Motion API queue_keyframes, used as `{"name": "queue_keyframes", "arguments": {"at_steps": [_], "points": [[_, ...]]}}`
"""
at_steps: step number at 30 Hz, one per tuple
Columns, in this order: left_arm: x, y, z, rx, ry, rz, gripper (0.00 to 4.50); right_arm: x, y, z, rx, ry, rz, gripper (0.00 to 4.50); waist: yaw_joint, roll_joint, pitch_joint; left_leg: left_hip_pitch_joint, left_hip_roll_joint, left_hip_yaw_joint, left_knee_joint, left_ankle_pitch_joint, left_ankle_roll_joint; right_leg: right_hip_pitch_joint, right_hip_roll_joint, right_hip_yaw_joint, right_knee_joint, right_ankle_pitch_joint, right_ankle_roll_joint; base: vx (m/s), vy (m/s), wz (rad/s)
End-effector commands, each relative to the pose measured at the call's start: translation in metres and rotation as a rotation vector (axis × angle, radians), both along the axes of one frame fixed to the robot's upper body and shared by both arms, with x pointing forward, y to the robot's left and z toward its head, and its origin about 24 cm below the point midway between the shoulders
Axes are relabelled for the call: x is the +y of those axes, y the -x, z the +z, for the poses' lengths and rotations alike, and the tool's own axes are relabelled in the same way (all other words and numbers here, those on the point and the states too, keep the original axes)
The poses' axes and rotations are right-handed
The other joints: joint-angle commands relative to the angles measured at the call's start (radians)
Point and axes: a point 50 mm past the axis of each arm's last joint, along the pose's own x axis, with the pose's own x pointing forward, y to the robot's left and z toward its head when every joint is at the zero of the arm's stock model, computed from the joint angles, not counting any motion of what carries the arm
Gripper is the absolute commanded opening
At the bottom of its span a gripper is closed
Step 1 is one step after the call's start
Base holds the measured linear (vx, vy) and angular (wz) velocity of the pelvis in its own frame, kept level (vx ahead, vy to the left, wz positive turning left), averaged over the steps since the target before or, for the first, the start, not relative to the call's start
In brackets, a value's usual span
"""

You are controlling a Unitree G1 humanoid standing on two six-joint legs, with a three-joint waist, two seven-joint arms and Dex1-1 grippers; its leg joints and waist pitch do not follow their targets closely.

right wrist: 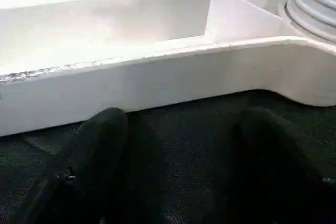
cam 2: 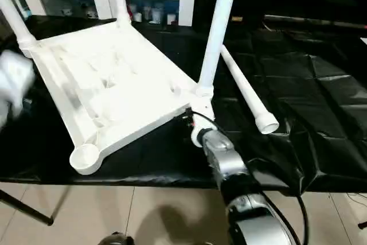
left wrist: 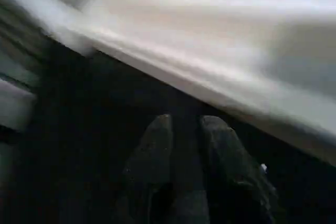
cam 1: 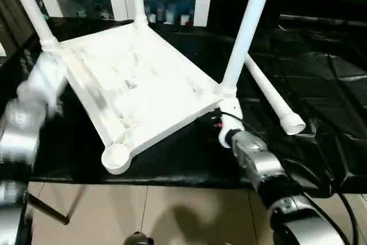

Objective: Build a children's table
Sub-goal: Rotate table base, then pick table leg

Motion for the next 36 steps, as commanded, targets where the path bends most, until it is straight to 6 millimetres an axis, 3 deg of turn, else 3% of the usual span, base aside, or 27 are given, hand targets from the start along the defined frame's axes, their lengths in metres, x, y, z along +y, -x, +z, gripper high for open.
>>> {"name": "queue_keyframes", "arguments": {"at_steps": [1,7,9,10,11,18,20,21,23,25,27,28,30,33,34,35,36], "points": [[-0.013,-0.002,0.007,0.037,0.017,-0.070,0.97,0.007,-0.004,0.006,-0.022,0.000,0.033,3.77,-0.003,0.026,-0.074,0.032,0.044,-0.023,-0.081,-0.279,-0.062,0.038,-0.070,0.060,-0.062,-0.134,-0.214,0.000,0.000,0.00],[-0.058,0.021,0.003,0.264,0.202,-0.375,0.97,0.021,-0.007,0.007,-0.006,-0.074,0.106,3.77,-0.006,0.032,-0.069,0.035,0.046,-0.027,-0.082,-0.333,-0.070,0.035,-0.071,0.061,-0.067,-0.204,-0.220,0.000,0.000,0.00],[-0.065,0.025,0.005,0.291,0.227,-0.424,0.97,0.022,-0.007,0.007,-0.004,-0.079,0.109,3.77,-0.004,0.042,-0.067,0.037,0.043,-0.025,-0.082,-0.347,-0.073,0.030,-0.065,0.060,-0.067,-0.200,-0.224,0.000,0.000,0.00],[-0.069,0.028,0.006,0.306,0.240,-0.447,0.97,0.023,-0.007,0.007,-0.001,-0.079,0.106,3.77,-0.006,0.039,-0.067,0.038,0.044,-0.025,-0.082,-0.353,-0.076,0.030,-0.065,0.061,-0.067,-0.194,-0.226,0.000,0.000,0.00],[-0.073,0.030,0.007,0.321,0.262,-0.467,0.97,0.024,-0.008,0.007,0.000,-0.079,0.104,3.77,-0.007,0.039,-0.067,0.031,0.043,-0.028,-0.084,-0.345,-0.075,0.037,-0.064,0.060,-0.064,-0.189,-0.227,0.000,0.000,0.00],[-0.105,0.034,-0.001,0.348,0.366,-0.528,0.97,0.022,-0.007,0.007,-0.012,-0.096,0.100,3.77,-0.016,0.045,-0.067,0.031,0.039,-0.026,-0.080,-0.335,-0.069,0.040,-0.061,0.060,-0.066,-0.200,-0.218,0.000,0.000,0.00],[-0.111,0.034,-0.004,0.349,0.377,-0.531,0.97,0.020,-0.007,0.006,-0.016,-0.092,0.104,3.77,-0.017,0.041,-0.069,0.029,0.039,-0.026,-0.080,-0.327,-0.066,0.042,-0.060,0.059,-0.067,-0.199,-0.214,0.000,0.000,0.00],[-0.127,0.030,-0.011,0.336,0.403,-0.549,0.97,0.010,-0.007,0.007,-0.034,-0.076,0.084,3.77,-0.021,0.044,-0.068,0.029,0.038,-0.025,-0.078,-0.321,-0.064,0.042,-0.058,0.059,-0.068,-0.193,-0.214,0.000,0.000,0.00],[-0.139,0.028,-0.014,0.324,0.410,-0.561,0.97,0.000,-0.008,0.010,-0.048,-0.063,0.051,3.77,-0.017,0.041,-0.068,0.038,0.039,-0.022,-0.076,-0.330,-0.059,0.036,-0.056,0.060,-0.074,-0.196,-0.207,0.000,0.000,0.00],[-0.150,0.028,-0.014,0.310,0.419,-0.579,0.97,-0.012,-0.010,0.016,-0.069,-0.047,0.012,3.77,-0.019,0.042,-0.071,0.025,0.036,-0.025,-0.077,-0.289,-0.049,0.049,-0.054,0.060,-0.069,-0.169,-0.200,0.000,0.000,0.00],[-0.155,0.028,-0.014,0.302,0.420,-0.588,0.97,-0.018,-0.011,0.020,-0.080,-0.039,-0.005,3.77,-0.019,0.041,-0.073,0.024,0.037,-0.025,-0.075,-0.262,-0.042,0.050,-0.053,0.059,-0.066,-0.140,-0.196,0.000,0.000,0.00],[-0.165,0.031,-0.011,0.285,0.442,-0.633,0.97,-0.034,-0.013,0.031,-0.093,0.045,-0.053,3.77,-0.022,0.038,-0.071,0.020,0.033,-0.025,-0.074,-0.238,-0.035,0.054,-0.050,0.057,-0.066,-0.134,-0.195,0.000,0.000,0.00],[-0.169,0.034,-0.007,0.269,0.437,-0.674,0.97,-0.048,-0.016,0.042,-0.097,0.129,-0.077,3.77,-0.022,0.033,-0.074,0.021,0.032,-0.025,-0.071,-0.214,-0.032,0.056,-0.048,0.056,-0.063,-0.126,-0.193,0.000,0.000,0.00],[-0.168,0.035,-0.004,0.262,0.424,-0.678,0.97,-0.054,-0.017,0.050,-0.080,0.088,-0.031,3.77,-0.022,0.028,-0.071,0.020,0.030,-0.021,-0.069,-0.235,-0.023,0.054,-0.051,0.057,-0.071,-0.175,-0.179,0.000,0.000,0.00],[-0.163,0.038,0.004,0.254,0.405,-0.691,0.97,-0.073,-0.026,0.066,-0.096,0.089,-0.084,3.77,-0.023,0.023,-0.071,0.019,0.031,-0.021,-0.069,-0.242,-0.018,0.052,-0.054,0.058,-0.074,-0.204,-0.173,0.000,0.000,0.00],[-0.161,0.039,0.008,0.248,0.409,-0.699,0.96,-0.084,-0.032,0.074,-0.094,0.092,-0.133,4.04,-0.024,0.024,-0.074,0.016,0.032,-0.025,-0.068,-0.226,-0.018,0.058,-0.057,0.056,-0.070,-0.211,-0.176,0.000,0.000,0.00],[-0.160,0.041,0.012,0.240,0.415,-0.705,0.96,-0.092,-0.036,0.078,-0.082,0.097,-0.173,4.04,-0.024,0.022,-0.072,0.020,0.032,-0.022,-0.066,-0.215,-0.018,0.050,-0.053,0.056,-0.070,-0.207,-0.184,0.000,0.000,0.00]]}}
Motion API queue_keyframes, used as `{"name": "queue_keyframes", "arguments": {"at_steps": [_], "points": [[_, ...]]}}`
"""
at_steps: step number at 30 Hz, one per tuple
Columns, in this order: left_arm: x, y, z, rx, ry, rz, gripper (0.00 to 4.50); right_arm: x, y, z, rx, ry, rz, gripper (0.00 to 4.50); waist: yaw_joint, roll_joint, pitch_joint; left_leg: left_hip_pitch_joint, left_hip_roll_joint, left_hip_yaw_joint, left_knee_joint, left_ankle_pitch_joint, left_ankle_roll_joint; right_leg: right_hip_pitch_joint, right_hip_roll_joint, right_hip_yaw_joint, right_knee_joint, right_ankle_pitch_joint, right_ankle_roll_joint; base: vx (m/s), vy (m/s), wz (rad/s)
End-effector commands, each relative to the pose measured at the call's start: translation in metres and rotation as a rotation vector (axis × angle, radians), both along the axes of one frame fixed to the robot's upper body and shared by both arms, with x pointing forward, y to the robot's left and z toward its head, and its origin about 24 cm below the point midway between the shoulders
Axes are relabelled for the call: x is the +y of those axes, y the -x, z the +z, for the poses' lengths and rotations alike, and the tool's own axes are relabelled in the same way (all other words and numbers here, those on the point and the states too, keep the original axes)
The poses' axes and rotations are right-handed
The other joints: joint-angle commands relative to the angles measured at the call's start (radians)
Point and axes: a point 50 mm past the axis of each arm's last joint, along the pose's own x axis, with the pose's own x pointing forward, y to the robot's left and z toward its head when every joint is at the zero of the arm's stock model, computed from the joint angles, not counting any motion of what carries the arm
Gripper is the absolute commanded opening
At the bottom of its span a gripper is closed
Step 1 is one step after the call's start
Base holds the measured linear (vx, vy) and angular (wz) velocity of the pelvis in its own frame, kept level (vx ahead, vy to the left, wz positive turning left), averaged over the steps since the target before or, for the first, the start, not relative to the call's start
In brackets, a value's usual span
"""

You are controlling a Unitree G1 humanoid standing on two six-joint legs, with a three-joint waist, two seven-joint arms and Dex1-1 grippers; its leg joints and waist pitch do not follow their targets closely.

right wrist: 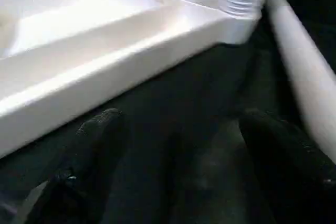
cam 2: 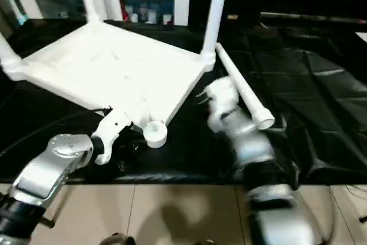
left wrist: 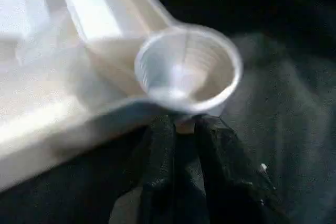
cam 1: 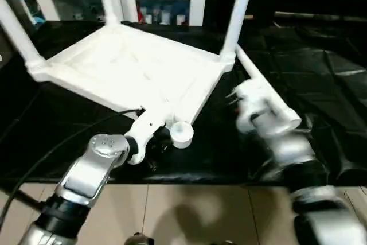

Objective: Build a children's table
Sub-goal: Pick table leg

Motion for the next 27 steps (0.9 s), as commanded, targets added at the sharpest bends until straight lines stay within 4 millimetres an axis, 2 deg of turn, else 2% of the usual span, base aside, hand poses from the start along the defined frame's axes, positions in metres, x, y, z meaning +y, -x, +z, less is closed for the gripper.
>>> {"name": "queue_keyframes", "arguments": {"at_steps": [1,3,4,5,6,8,10,11,12,15,18,19,20,22,23,27], "points": [[0.003,0.003,0.012,-0.024,0.026,-0.012,0.96,-0.019,-0.012,0.018,0.001,-0.012,-0.093,4.04,0.003,0.007,-0.078,0.022,0.031,-0.020,-0.066,-0.221,-0.018,0.048,-0.056,0.053,-0.075,-0.208,-0.190,0.000,0.000,0.00],[0.004,0.005,0.015,-0.025,0.037,-0.018,0.96,-0.027,-0.016,0.020,0.023,0.012,-0.132,4.28,0.003,0.003,-0.075,0.022,0.027,-0.015,-0.063,-0.224,-0.017,0.047,-0.052,0.054,-0.078,-0.213,-0.194,0.000,0.000,0.00],[0.004,0.007,0.017,-0.025,0.042,-0.021,0.96,-0.032,-0.017,0.021,0.038,0.030,-0.152,4.40,0.004,0.003,-0.075,0.019,0.027,-0.018,-0.063,-0.217,-0.020,0.049,-0.054,0.051,-0.074,-0.220,-0.196,0.000,0.000,0.00],[0.006,0.010,0.018,-0.020,0.044,-0.028,0.96,-0.038,-0.019,0.022,0.071,0.040,-0.177,4.40,0.006,0.005,-0.076,0.020,0.027,-0.016,-0.061,-0.213,-0.018,0.047,-0.054,0.053,-0.073,-0.208,-0.194,0.000,0.000,0.00],[0.009,0.015,0.020,-0.003,0.041,-0.038,0.96,-0.046,-0.023,0.026,0.098,0.028,-0.217,4.47,0.005,0.004,-0.079,0.018,0.027,-0.018,-0.061,-0.203,-0.018,0.051,-0.054,0.050,-0.068,-0.190,-0.204,0.000,0.000,0.00],[0.012,0.020,0.021,0.009,0.037,-0.044,0.96,-0.051,-0.026,0.031,0.111,0.011,-0.239,4.47,0.008,0.009,-0.076,0.018,0.026,-0.015,-0.058,-0.213,-0.016,0.047,-0.052,0.051,-0.069,-0.173,-0.216,0.000,0.000,0.00],[0.017,0.025,0.023,0.014,0.027,-0.044,0.96,-0.057,-0.027,0.033,0.138,-0.004,-0.255,4.47,0.009,0.005,-0.079,0.016,0.026,-0.016,-0.057,-0.201,-0.012,0.050,-0.051,0.049,-0.063,-0.149,-0.225,0.000,0.000,0.00],[0.017,0.026,0.026,-0.005,0.040,-0.055,0.96,-0.059,-0.027,0.034,0.153,0.003,-0.259,4.47,0.010,0.007,-0.078,0.016,0.026,-0.016,-0.057,-0.199,-0.010,0.049,-0.051,0.049,-0.064,-0.147,-0.226,0.000,0.000,0.00],[0.017,0.025,0.029,-0.031,0.053,-0.064,0.96,-0.060,-0.027,0.035,0.165,-0.003,-0.257,4.47,0.012,0.001,-0.078,0.015,0.027,-0.016,-0.057,-0.199,-0.008,0.050,-0.052,0.049,-0.063,-0.149,-0.230,0.000,0.000,0.00],[0.013,0.024,0.045,-0.139,0.124,-0.092,0.96,-0.067,-0.027,0.036,0.203,0.014,-0.278,4.47,0.018,0.004,-0.075,0.015,0.030,-0.017,-0.058,-0.228,-0.015,0.050,-0.055,0.048,-0.065,-0.177,-0.232,0.000,0.000,0.00],[0.012,0.024,0.049,-0.165,0.131,-0.089,0.96,-0.069,-0.027,0.037,0.206,0.016,-0.288,4.47,0.022,0.002,-0.074,0.015,0.029,-0.016,-0.057,-0.241,-0.020,0.048,-0.055,0.049,-0.066,-0.195,-0.223,0.000,0.000,0.00],[0.011,0.026,0.052,-0.166,0.134,-0.094,0.96,-0.072,-0.026,0.036,0.221,0.031,-0.299,4.47,0.024,0.009,-0.074,0.015,0.028,-0.017,-0.057,-0.244,-0.022,0.048,-0.056,0.049,-0.065,-0.198,-0.222,0.000,0.000,0.00],[0.011,0.026,0.052,-0.166,0.134,-0.094,1.14,-0.073,-0.026,0.036,0.223,0.032,-0.300,4.49,0.025,0.006,-0.075,0.015,0.029,-0.017,-0.057,-0.244,-0.023,0.048,-0.055,0.049,-0.067,-0.198,-0.220,0.000,0.000,0.00],[0.012,0.034,0.056,-0.130,0.141,-0.124,1.14,-0.080,-0.023,0.034,0.253,0.064,-0.322,4.49,0.030,0.010,-0.077,0.017,0.030,-0.018,-0.056,-0.243,-0.028,0.048,-0.055,0.048,-0.062,-0.188,-0.225,0.000,0.000,0.00],[0.012,0.037,0.057,-0.118,0.141,-0.136,1.32,-0.081,-0.022,0.034,0.260,0.075,-0.328,4.50,0.033,0.008,-0.076,0.013,0.029,-0.018,-0.055,-0.244,-0.030,0.048,-0.054,0.047,-0.060,-0.180,-0.232,0.000,0.000,0.00],[0.014,0.046,0.059,-0.114,0.126,-0.157,1.52,-0.084,-0.020,0.032,0.288,0.090,-0.331,4.50,0.036,0.008,-0.074,0.012,0.029,-0.018,-0.055,-0.263,-0.029,0.047,-0.054,0.046,-0.063,-0.210,-0.223,0.000,0.000,0.00]]}}
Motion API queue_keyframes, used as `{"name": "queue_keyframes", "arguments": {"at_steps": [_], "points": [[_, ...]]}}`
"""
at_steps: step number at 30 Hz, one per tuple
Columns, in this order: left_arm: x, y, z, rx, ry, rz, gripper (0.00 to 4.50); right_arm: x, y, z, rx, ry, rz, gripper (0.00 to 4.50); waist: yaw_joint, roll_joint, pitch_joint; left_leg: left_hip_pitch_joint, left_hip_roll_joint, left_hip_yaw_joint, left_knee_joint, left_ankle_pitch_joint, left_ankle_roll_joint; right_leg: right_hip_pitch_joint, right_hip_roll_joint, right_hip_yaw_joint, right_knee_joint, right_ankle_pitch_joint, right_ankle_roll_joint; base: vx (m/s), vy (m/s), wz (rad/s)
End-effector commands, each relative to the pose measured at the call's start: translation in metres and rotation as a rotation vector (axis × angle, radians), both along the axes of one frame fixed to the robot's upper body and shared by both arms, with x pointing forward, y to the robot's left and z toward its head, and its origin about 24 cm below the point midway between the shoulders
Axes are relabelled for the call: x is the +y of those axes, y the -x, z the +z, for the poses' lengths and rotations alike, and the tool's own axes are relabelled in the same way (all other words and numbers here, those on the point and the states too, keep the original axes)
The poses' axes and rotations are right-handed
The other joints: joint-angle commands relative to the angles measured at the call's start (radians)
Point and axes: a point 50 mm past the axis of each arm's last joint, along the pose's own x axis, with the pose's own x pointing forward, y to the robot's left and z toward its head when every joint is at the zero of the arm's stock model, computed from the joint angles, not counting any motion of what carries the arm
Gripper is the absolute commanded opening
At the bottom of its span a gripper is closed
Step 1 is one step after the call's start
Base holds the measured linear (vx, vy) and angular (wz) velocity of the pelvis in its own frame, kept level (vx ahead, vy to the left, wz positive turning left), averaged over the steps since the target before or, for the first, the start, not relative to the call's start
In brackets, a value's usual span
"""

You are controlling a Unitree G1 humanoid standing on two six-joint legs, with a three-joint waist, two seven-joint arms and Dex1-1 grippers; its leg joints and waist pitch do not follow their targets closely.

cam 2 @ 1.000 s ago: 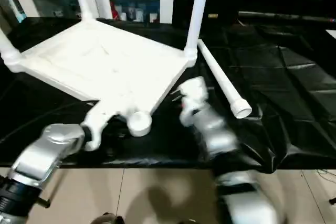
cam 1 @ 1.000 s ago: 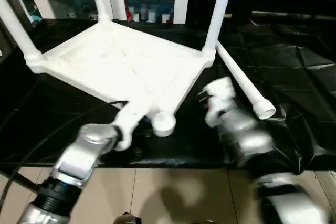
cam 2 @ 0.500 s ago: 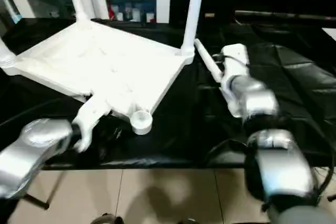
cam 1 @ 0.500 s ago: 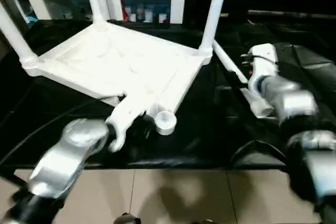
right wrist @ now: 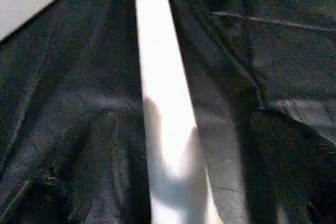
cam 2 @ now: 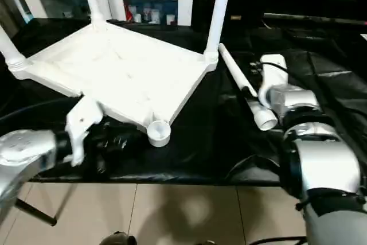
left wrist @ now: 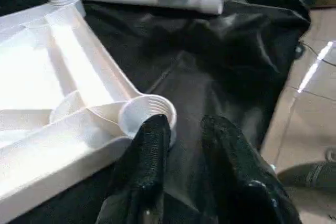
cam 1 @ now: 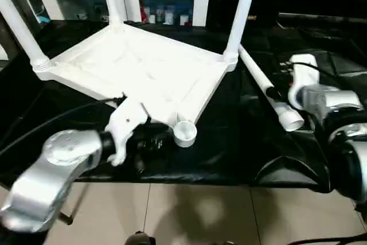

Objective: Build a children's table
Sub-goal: Pick table leg

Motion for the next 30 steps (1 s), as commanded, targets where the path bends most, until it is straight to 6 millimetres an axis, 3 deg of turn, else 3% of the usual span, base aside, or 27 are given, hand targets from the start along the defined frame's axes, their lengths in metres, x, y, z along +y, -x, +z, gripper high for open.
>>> {"name": "queue_keyframes", "arguments": {"at_steps": [1,4,16,17,22,23,30], "points": [[0.002,0.005,0.004,-0.008,-0.009,-0.008,1.67,-0.002,0.000,0.003,0.030,0.032,-0.004,4.50,0.007,0.007,-0.073,0.014,0.029,-0.018,-0.062,-0.266,-0.030,0.048,-0.053,0.046,-0.068,-0.214,-0.223,0.000,0.000,0.00],[0.005,0.009,0.006,-0.003,-0.029,-0.006,1.77,-0.002,0.003,-0.003,0.068,0.025,0.002,4.50,0.011,0.007,-0.071,0.017,0.029,-0.019,-0.063,-0.290,-0.034,0.045,-0.054,0.047,-0.072,-0.252,-0.215,0.000,0.000,0.00],[0.013,0.026,0.009,0.043,-0.056,0.019,2.70,0.002,0.019,-0.035,0.223,0.034,0.035,4.50,0.033,0.011,-0.073,0.017,0.031,-0.020,-0.063,-0.280,-0.043,0.043,-0.052,0.047,-0.065,-0.214,-0.222,0.000,0.000,0.00],[0.013,0.027,0.008,0.049,-0.063,0.015,2.86,0.002,0.020,-0.037,0.237,0.032,0.037,4.21,0.035,0.010,-0.073,0.017,0.030,-0.020,-0.063,-0.287,-0.044,0.043,-0.053,0.047,-0.065,-0.221,-0.219,0.000,0.000,0.00],[0.011,0.030,0.008,0.062,-0.056,0.008,3.04,0.000,0.026,-0.044,0.278,0.030,0.036,3.94,0.040,0.012,-0.071,0.019,0.031,-0.022,-0.065,-0.312,-0.053,0.042,-0.055,0.048,-0.069,-0.250,-0.209,0.000,0.000,0.00],[0.012,0.031,0.008,0.064,-0.058,0.006,3.29,-0.002,0.027,-0.046,0.284,0.026,0.030,3.70,0.041,0.012,-0.072,0.020,0.031,-0.022,-0.065,-0.312,-0.055,0.041,-0.055,0.048,-0.069,-0.249,-0.206,0.000,0.000,0.00],[0.011,0.032,0.010,0.061,-0.066,0.003,3.87,-0.007,0.032,-0.050,0.310,0.008,0.016,3.16,0.042,0.015,-0.072,0.020,0.030,-0.024,-0.065,-0.322,-0.057,0.041,-0.055,0.047,-0.071,-0.269,-0.196,0.000,0.000,0.00]]}}
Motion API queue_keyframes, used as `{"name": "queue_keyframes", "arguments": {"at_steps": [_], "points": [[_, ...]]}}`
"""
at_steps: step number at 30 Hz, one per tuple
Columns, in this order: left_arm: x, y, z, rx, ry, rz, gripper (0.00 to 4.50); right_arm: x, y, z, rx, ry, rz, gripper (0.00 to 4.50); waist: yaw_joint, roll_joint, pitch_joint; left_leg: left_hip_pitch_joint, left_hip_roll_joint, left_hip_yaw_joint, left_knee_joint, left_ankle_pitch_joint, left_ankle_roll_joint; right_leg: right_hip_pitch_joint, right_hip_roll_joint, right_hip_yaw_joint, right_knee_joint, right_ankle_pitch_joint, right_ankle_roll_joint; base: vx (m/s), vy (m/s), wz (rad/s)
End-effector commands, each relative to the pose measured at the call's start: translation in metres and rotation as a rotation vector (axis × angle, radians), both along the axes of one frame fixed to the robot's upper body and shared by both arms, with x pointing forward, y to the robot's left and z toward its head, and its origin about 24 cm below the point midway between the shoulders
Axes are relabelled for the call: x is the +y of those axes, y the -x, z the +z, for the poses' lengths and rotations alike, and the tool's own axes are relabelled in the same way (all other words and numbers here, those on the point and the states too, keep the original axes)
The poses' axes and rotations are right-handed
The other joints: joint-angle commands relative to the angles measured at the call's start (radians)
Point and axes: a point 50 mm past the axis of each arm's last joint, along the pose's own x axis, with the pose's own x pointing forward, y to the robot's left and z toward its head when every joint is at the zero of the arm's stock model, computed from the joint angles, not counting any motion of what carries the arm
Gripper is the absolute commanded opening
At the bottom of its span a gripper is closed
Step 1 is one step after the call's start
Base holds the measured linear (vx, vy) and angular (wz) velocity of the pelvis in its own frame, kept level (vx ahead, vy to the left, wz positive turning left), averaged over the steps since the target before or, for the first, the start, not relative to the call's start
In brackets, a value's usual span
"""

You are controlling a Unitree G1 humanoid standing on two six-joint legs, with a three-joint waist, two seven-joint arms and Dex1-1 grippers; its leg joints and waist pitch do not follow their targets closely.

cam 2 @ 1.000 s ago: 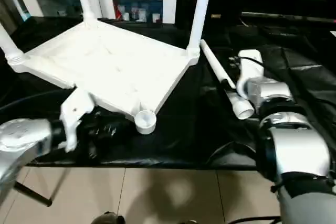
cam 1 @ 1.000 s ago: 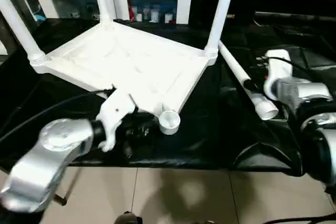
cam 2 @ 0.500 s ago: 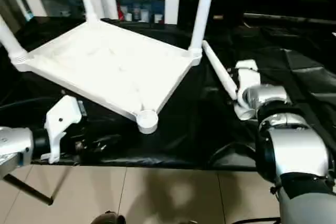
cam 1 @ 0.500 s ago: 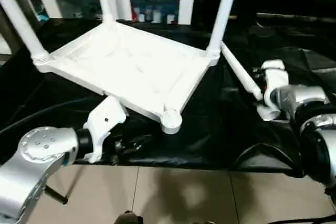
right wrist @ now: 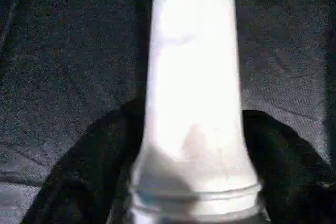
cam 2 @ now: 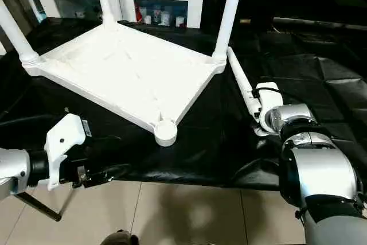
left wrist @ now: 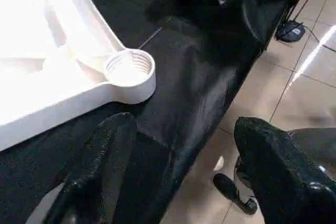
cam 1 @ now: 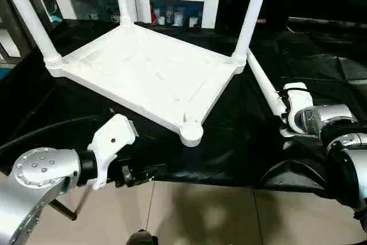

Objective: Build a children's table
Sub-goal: Pick table leg

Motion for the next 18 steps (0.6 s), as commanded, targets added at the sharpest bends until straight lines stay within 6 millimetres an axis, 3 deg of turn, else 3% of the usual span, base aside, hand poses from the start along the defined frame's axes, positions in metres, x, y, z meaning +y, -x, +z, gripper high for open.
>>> {"name": "queue_keyframes", "arguments": {"at_steps": [1,2,4,8,12,18], "points": [[-0.001,0.000,0.006,-0.033,-0.010,-0.007,3.87,-0.007,0.007,-0.006,0.038,0.001,-0.023,3.16,0.002,0.011,-0.071,0.020,0.030,-0.021,-0.068,-0.320,-0.057,0.039,-0.055,0.048,-0.074,-0.265,-0.196,0.000,0.000,0.00],[-0.001,-0.001,0.006,-0.036,-0.011,-0.006,4.00,-0.007,0.007,-0.006,0.036,0.000,-0.025,2.96,0.003,0.016,-0.071,0.020,0.030,-0.022,-0.068,-0.322,-0.059,0.039,-0.055,0.048,-0.073,-0.263,-0.197,0.000,0.000,0.00],[-0.001,-0.002,0.006,-0.038,-0.011,-0.005,4.23,-0.008,0.007,-0.006,0.034,0.000,-0.026,2.83,0.003,0.013,-0.071,0.020,0.029,-0.022,-0.068,-0.325,-0.059,0.040,-0.054,0.047,-0.073,-0.260,-0.198,0.000,0.000,0.00],[-0.002,-0.009,0.008,-0.052,0.005,-0.006,4.47,-0.010,0.004,-0.001,0.006,-0.020,-0.049,2.72,0.003,0.017,-0.072,0.021,0.028,-0.021,-0.067,-0.327,-0.061,0.039,-0.052,0.047,-0.074,-0.256,-0.198,0.000,0.000,0.00],[-0.003,-0.017,0.009,-0.074,0.034,0.009,4.50,-0.012,0.002,0.005,-0.039,-0.066,-0.082,2.71,0.001,0.014,-0.075,0.019,0.027,-0.019,-0.064,-0.297,-0.053,0.042,-0.052,0.048,-0.071,-0.238,-0.197,0.000,0.000,0.00],[-0.008,-0.041,0.008,-0.135,0.142,0.130,4.50,-0.015,-0.011,0.022,-0.243,-0.125,-0.170,2.70,-0.011,0.012,-0.082,0.015,0.023,-0.017,-0.057,-0.248,-0.044,0.047,-0.052,0.047,-0.068,-0.189,-0.199,0.000,0.000,0.00]]}}
